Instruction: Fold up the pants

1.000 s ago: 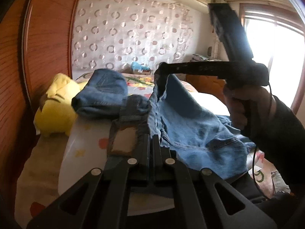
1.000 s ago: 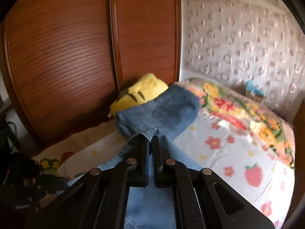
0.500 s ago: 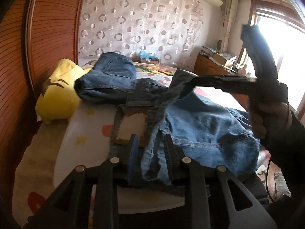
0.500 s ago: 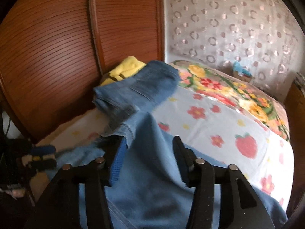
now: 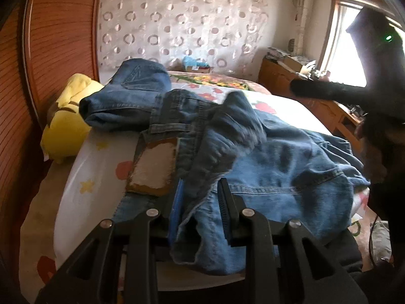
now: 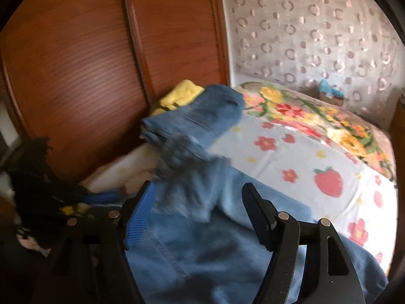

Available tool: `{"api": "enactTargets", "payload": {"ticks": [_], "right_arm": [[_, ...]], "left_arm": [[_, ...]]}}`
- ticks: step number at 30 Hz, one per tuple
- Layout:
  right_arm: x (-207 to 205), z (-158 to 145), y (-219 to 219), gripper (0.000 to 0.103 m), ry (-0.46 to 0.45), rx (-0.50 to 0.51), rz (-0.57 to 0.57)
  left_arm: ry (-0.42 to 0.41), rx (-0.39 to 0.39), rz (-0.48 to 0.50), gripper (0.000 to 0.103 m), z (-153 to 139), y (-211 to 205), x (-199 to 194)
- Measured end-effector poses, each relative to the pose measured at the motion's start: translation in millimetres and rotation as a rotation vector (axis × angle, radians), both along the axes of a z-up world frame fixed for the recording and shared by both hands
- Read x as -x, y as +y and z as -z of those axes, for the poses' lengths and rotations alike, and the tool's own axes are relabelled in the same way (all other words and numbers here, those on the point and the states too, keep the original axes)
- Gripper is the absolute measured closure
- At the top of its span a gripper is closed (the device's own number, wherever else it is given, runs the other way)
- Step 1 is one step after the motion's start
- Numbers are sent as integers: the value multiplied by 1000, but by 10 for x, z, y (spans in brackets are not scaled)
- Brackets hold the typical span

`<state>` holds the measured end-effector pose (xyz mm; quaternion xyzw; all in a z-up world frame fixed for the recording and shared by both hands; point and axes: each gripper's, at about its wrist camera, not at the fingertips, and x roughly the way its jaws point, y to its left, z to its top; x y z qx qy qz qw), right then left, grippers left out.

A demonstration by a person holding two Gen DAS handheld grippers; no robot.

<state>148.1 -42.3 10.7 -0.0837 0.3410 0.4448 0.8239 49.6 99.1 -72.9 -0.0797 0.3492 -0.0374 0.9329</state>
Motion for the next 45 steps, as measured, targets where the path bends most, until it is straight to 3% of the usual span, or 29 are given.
{"api": "enactTargets", "payload": {"ticks": [4,9,16,22,32,39,45], "right_arm": [[67,-89,22,29,-36,-2,19],[39,-14,-260,29,-50,26,106],[-134,567,-898,29,-22,168,296],[-275,1038,-1254,29,42,204,394],[-261,1151,-1302,29,47,164,397],[-209,1126,-1325,29,20,145,407],[-205,1131,-1349,29,27,128,399]], "left_arm": [[-7,3,-28,77,-10,88,36],[-26,-5,-14,77,-66,83,72],[-49,-12,11,77,-159,-39,5],[-75,-13,64,77,-276,-275,-107],[-24,-35,165,77,-188,-727,-502],[42,-137,151,77,-30,-901,-804],[57,-289,68,77,108,-844,-904]]}}
